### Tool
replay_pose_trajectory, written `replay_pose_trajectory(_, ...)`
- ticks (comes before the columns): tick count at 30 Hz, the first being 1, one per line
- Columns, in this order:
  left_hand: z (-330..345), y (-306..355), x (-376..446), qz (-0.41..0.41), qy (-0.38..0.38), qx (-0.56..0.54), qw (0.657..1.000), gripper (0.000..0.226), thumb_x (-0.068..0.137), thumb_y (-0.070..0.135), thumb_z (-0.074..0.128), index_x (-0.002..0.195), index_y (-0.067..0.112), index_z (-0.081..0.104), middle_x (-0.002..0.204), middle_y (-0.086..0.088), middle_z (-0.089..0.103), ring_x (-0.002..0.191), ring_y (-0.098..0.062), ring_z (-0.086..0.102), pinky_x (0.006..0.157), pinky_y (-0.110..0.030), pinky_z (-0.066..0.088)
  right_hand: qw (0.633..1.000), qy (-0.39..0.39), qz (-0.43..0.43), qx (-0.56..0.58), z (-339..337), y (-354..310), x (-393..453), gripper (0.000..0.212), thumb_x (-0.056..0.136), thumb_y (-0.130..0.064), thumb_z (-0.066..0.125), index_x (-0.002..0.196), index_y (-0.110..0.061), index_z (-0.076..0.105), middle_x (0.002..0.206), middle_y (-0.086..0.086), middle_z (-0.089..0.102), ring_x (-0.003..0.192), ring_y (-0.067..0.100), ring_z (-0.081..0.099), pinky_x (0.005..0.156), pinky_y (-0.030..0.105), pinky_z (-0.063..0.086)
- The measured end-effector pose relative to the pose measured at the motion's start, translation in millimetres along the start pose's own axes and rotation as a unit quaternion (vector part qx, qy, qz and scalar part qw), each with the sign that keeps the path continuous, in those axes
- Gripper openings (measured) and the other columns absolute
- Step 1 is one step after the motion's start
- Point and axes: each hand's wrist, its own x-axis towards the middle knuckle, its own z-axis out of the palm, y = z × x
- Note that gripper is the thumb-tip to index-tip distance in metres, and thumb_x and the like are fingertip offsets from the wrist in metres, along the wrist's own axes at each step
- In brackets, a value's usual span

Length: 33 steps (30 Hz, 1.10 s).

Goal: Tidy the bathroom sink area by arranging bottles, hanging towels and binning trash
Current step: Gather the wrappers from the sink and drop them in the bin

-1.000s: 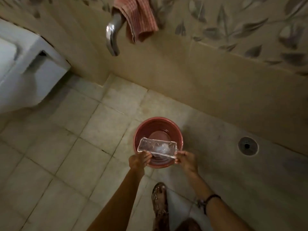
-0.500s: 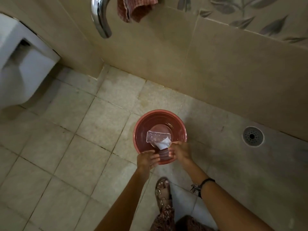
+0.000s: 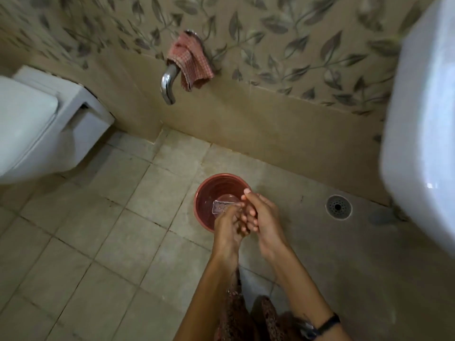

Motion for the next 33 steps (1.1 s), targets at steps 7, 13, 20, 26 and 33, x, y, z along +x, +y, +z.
replay_pose_trajectory(7,77,26,-161,0.092,-0.097,0.017,0.991,0.021,0.090,0.005,0.045,0.075,0.008,0.060,0.064,-0.009,0.054,0.053,-0.016,0.049,0.056,-0.028,0.035,0.992,-0.047,-0.093,0.072,-36,-110,-167,0.022,0.093,-0.017,0.051,0.072,-0.011,0.054,0.033,-0.008,0.033,0.024,0.000,0.028,0.025,0.011,0.019)
replay_pose_trajectory(13,148,3,-263,0.136,-0.194,0.063,0.970,0.015,0.090,0.007,0.049,0.079,0.007,0.059,0.064,-0.008,0.051,0.053,-0.016,0.047,0.053,-0.026,0.037,0.977,-0.026,-0.179,0.110,-106,-165,-268,0.023,0.093,-0.022,0.053,0.073,-0.011,0.056,0.037,-0.009,0.031,0.026,0.002,0.027,0.032,0.014,0.021)
replay_pose_trajectory(20,239,-33,-318,0.118,-0.281,0.132,0.943,0.016,0.089,0.007,0.052,0.078,0.009,0.063,0.052,0.000,0.054,0.041,-0.009,0.048,0.045,-0.017,0.044,0.953,0.049,-0.265,0.140,-196,-221,-314,0.022,0.093,-0.024,0.053,0.075,-0.013,0.059,0.039,-0.010,0.034,0.026,0.002,0.024,0.030,0.012,0.021)
replay_pose_trajectory(26,302,-61,-304,0.105,-0.319,0.231,0.913,0.017,0.089,0.011,0.054,0.074,0.012,0.062,0.052,0.004,0.059,0.044,-0.009,0.054,0.049,-0.017,0.048,0.937,0.171,-0.281,0.114,-259,-248,-290,0.021,0.090,-0.021,0.058,0.069,-0.017,0.059,0.046,-0.008,0.049,0.032,0.004,0.032,0.034,0.015,0.026)
replay_pose_trajectory(33,380,-113,-206,-0.010,-0.209,0.299,0.931,0.006,0.088,0.009,0.056,0.085,0.005,0.059,0.074,-0.008,0.058,0.064,-0.019,0.056,0.057,-0.025,0.049,0.916,0.341,-0.209,0.020,-351,-266,-211,0.009,0.087,-0.012,0.058,0.083,-0.015,0.066,0.071,0.003,0.064,0.054,0.015,0.049,0.046,0.022,0.040)
